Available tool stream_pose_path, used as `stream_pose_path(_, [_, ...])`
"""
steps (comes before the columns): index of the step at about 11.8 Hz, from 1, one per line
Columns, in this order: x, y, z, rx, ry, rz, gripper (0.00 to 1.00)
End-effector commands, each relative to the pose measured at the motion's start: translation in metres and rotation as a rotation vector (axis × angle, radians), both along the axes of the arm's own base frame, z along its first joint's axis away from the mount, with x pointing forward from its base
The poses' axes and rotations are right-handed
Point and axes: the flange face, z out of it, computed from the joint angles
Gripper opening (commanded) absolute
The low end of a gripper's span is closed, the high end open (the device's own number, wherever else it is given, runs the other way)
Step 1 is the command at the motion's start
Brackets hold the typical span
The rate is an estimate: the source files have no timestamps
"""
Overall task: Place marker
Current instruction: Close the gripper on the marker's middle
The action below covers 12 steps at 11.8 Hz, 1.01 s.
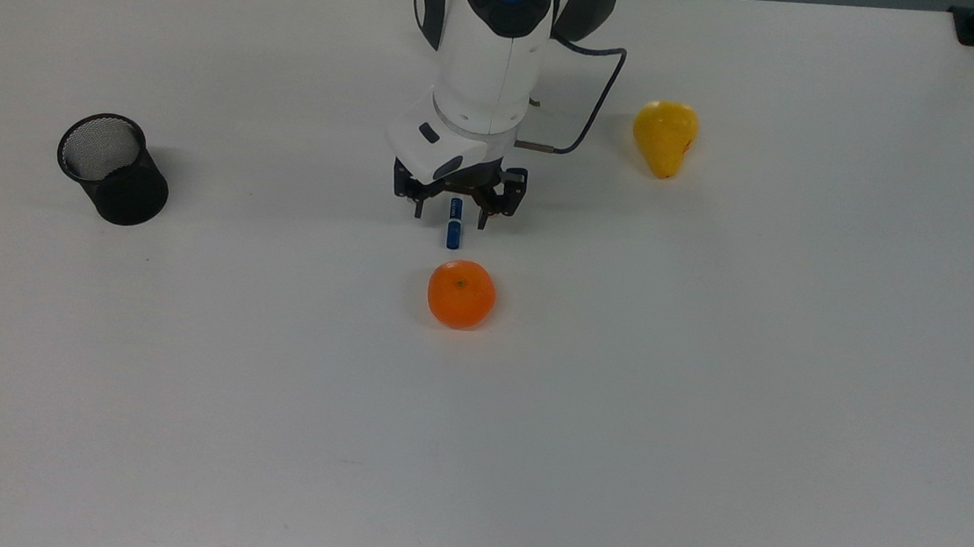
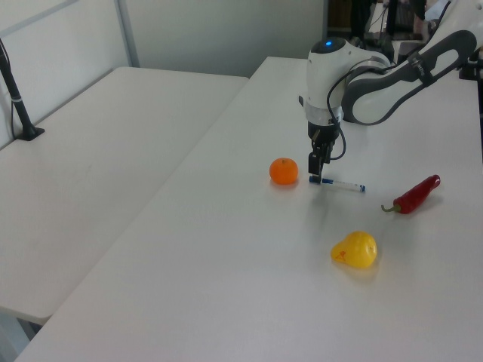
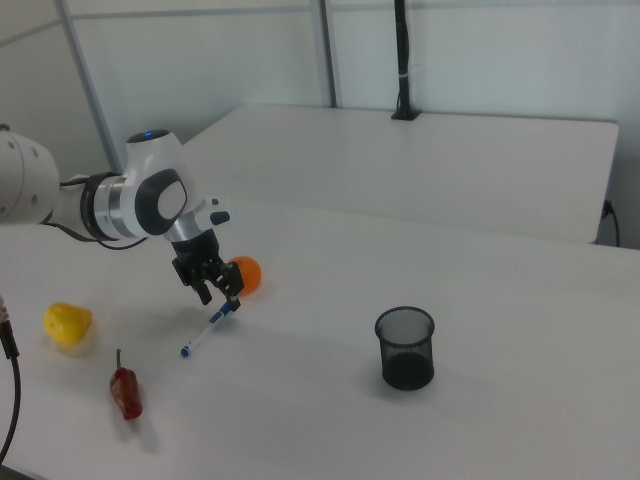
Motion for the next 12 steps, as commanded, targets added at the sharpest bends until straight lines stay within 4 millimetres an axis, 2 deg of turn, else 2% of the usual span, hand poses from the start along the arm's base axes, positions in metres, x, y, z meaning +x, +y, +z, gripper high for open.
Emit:
stream_pose_path(1, [-0.0105, 0.0037, -0.0132, -0.003, -0.026, 0.007, 0.70])
stream_pose_path(3, [-0.0131, 0.0032, -0.0172, -0.005, -0.017, 0.007, 0.60])
stream_pose_path(5, [-0.0137, 0.0040, -0.0179, -0.004, -0.015, 0.009, 0.44])
stream_pose_path(7, [-0.0137, 0.0040, -0.0179, -0.006, -0.015, 0.013, 0.37])
stream_pose_path(8, [-0.0136, 0.0039, -0.0179, -0.010, -0.016, 0.017, 0.26])
stream_pose_path(9, [-0.0140, 0.0036, -0.0185, -0.019, -0.016, 0.025, 0.05])
stream_pose_path(10, [-0.0143, 0.0043, -0.0186, -0.022, -0.015, 0.030, 0.00])
stream_pose_path(12, [-0.0144, 0.0043, -0.0178, -0.022, -0.015, 0.029, 0.00])
